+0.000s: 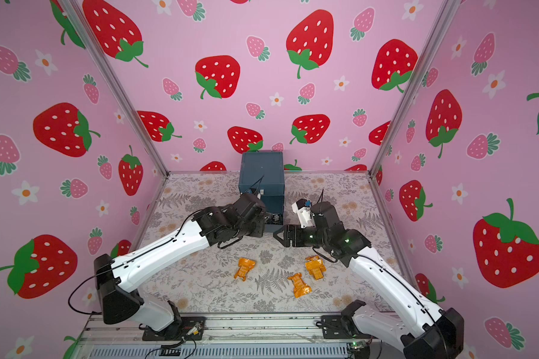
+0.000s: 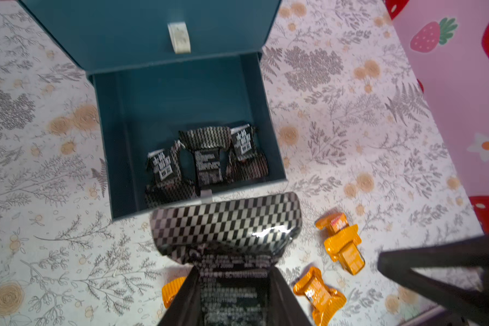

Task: Place the cookies into the drawer by color
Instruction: Place the cookie in the drawer.

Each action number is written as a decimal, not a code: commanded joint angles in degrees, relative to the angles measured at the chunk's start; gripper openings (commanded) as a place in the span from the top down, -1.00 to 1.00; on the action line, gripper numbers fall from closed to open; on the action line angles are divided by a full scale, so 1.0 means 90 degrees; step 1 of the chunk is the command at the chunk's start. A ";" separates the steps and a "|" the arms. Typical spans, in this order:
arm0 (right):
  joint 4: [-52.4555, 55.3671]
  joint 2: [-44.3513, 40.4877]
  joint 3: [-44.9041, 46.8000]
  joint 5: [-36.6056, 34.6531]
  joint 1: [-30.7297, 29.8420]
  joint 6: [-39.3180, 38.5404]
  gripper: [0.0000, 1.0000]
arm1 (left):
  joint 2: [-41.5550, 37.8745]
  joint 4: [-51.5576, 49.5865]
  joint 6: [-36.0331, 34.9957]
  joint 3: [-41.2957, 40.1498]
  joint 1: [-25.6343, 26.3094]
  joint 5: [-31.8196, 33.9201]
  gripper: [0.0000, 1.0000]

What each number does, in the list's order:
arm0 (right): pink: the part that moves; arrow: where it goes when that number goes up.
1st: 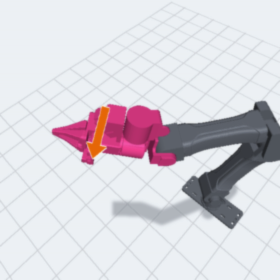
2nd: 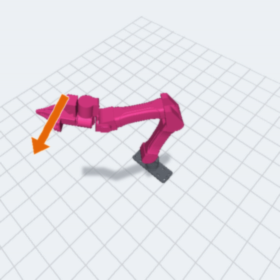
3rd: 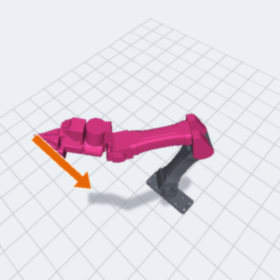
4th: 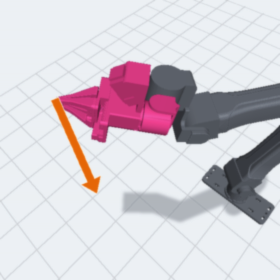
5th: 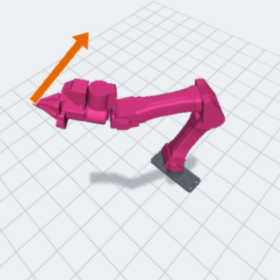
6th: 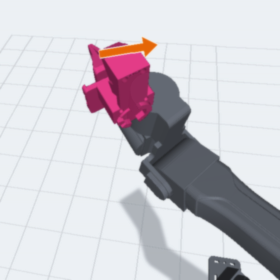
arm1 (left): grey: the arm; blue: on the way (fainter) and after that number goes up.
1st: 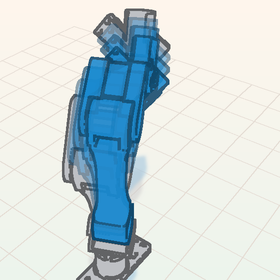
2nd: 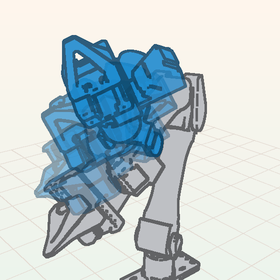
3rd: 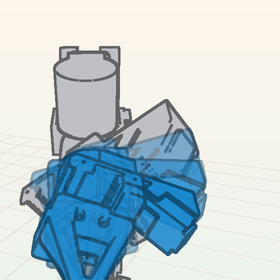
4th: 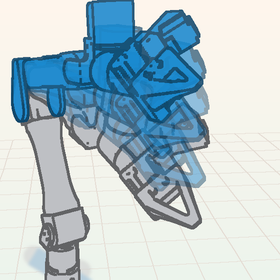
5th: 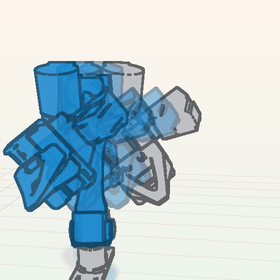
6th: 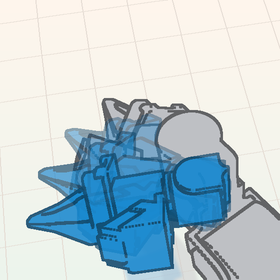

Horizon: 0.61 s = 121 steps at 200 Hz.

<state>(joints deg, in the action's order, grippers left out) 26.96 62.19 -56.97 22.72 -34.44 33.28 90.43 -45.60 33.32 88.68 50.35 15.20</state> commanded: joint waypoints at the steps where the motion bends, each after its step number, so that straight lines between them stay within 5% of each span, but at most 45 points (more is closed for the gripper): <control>1: 0.0000 0.0400 -0.0301 -0.0130 0.0066 0.0158 -0.63 | 0.0481 -0.0471 -0.0384 0.0707 -0.0326 0.0092 0.45; 58: -0.0443 0.1139 -0.0597 -0.0411 0.0232 -0.0038 -0.62 | 0.1611 -0.0191 -0.0551 0.1265 -0.0962 -0.0079 0.48; 121: -0.0676 0.0856 -0.0082 -0.0615 0.0248 -0.0245 -0.62 | 0.2345 0.0349 -0.0568 0.1312 -0.1169 0.0122 0.50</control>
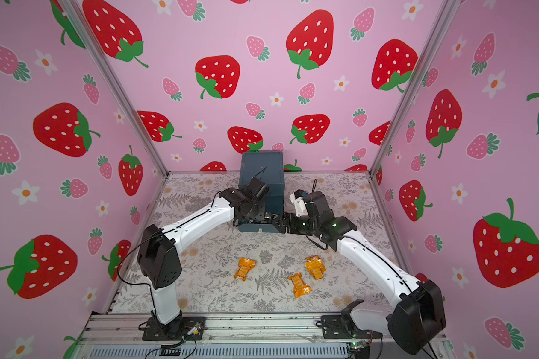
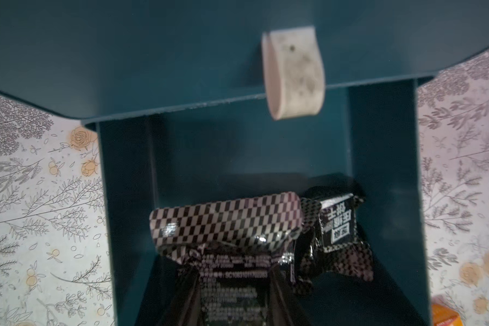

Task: Place the cookies into the drawer by color
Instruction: Place the cookie in the drawer.

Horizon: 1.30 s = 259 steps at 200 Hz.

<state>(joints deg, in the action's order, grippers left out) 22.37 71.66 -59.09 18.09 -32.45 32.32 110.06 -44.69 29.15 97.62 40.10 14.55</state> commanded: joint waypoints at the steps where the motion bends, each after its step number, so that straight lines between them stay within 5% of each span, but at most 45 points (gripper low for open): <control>1: -0.0164 -0.0197 0.0157 -0.0093 0.0029 -0.0136 -0.62 | 0.0183 0.0248 -0.0099 0.0326 -0.0031 0.0203 0.50; 43: -0.0191 -0.0220 0.0230 0.0043 0.0021 -0.0095 -0.62 | 0.0518 0.0397 -0.0046 0.0271 -0.0061 0.0352 0.49; 158: -0.0200 -0.0189 0.0267 0.0050 0.0021 -0.0095 -0.62 | 0.0211 0.0613 -0.0014 -0.0097 -0.0061 0.0485 -0.11; 259: -0.0191 -0.0102 0.0257 0.0070 0.0021 -0.0114 -0.63 | 0.0336 0.0886 -0.0084 -0.0325 -0.0100 0.0162 -0.21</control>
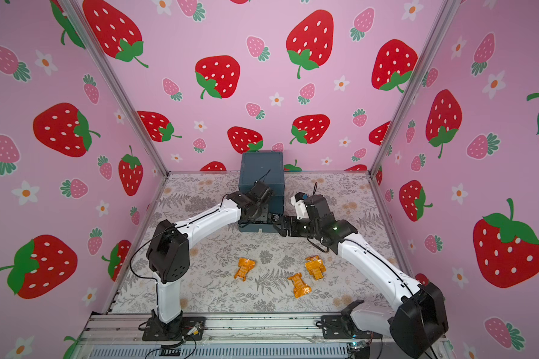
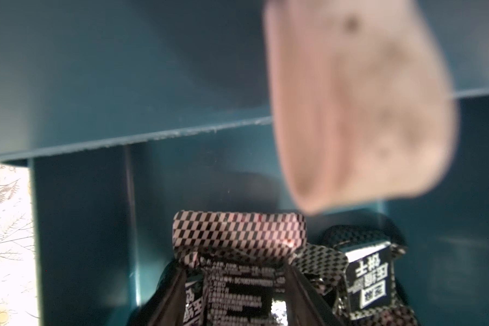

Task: Place the cookies into the drawer by color
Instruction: Place the cookie in the drawer.

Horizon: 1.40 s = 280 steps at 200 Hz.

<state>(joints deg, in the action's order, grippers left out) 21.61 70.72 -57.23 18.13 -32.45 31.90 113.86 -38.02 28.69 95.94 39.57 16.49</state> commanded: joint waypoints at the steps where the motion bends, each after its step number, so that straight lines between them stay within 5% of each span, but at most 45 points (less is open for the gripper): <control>1: -0.0106 0.0003 0.0051 0.0070 0.0021 -0.0068 -0.63 | -0.0090 0.0154 -0.0033 -0.0150 -0.0041 -0.0055 -0.21; 77: -0.0106 -0.0037 0.0060 0.0073 0.0022 -0.0065 -0.63 | -0.0279 0.0275 -0.0136 -0.0338 -0.0041 0.0094 -0.53; 166: -0.0138 -0.0018 -0.0017 0.0280 -0.0015 -0.0411 -0.60 | -0.1924 0.0296 -0.0256 -0.0425 -0.0149 -0.0516 -0.81; 211: 0.1057 -0.0282 -0.0276 -0.0385 -0.0995 0.0291 -0.53 | -0.2172 0.0260 -0.0413 0.0064 -0.0838 -0.0970 -0.79; 243: -0.0617 -0.0659 0.0919 -0.0450 -0.1407 0.0818 -0.51 | -0.1782 0.0572 -0.0665 0.0572 -0.1593 -0.1942 -0.67; 280: -0.1784 0.0091 0.1131 -0.0549 -0.1411 -0.0073 -0.46 | -0.0855 0.0793 -0.0991 0.1442 -0.2161 -0.2418 -0.57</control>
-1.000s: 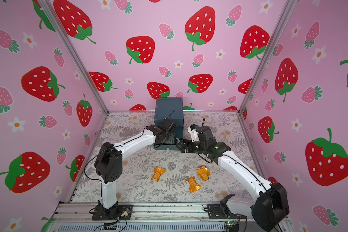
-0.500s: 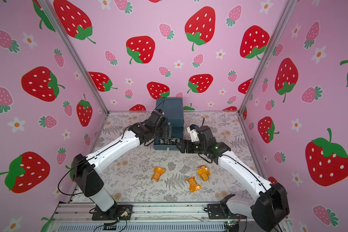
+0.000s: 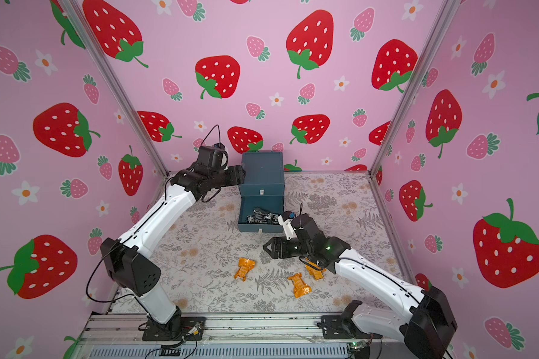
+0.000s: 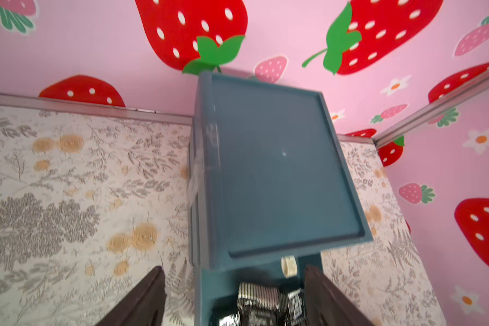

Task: Place the cookies into the drawer by color
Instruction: Place the cookie in the drawer, then close the drawer in the storage box.

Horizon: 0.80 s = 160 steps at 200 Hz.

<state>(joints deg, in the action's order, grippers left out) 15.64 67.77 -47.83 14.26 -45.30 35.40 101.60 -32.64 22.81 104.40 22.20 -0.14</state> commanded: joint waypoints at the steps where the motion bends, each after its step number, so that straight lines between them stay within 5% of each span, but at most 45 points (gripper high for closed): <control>1: -0.1180 0.0443 0.0088 -0.0100 0.0015 -0.0483 -0.46 | 0.0532 0.0193 -0.0342 0.0530 -0.0245 -0.0580 -0.57; 65: -0.1652 0.1644 -0.0466 -0.0187 0.0055 -0.1370 -0.40 | 0.1790 0.0359 -0.0502 0.1435 -0.0561 -0.1185 -0.39; 137: -0.1500 0.2334 -0.1046 -0.0554 0.0150 -0.1684 -0.38 | 0.1719 0.0754 -0.0381 0.0560 -0.0567 -0.1372 -0.04; 160: -0.1342 0.2394 -0.1144 -0.0720 0.0170 -0.1750 -0.37 | 0.1562 0.0777 -0.0388 0.0340 -0.0577 -0.1254 -0.06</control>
<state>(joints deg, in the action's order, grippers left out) 1.91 88.73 -56.01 10.17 -44.16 21.52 117.05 -23.79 19.70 110.30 17.15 -12.08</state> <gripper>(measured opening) 0.689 0.517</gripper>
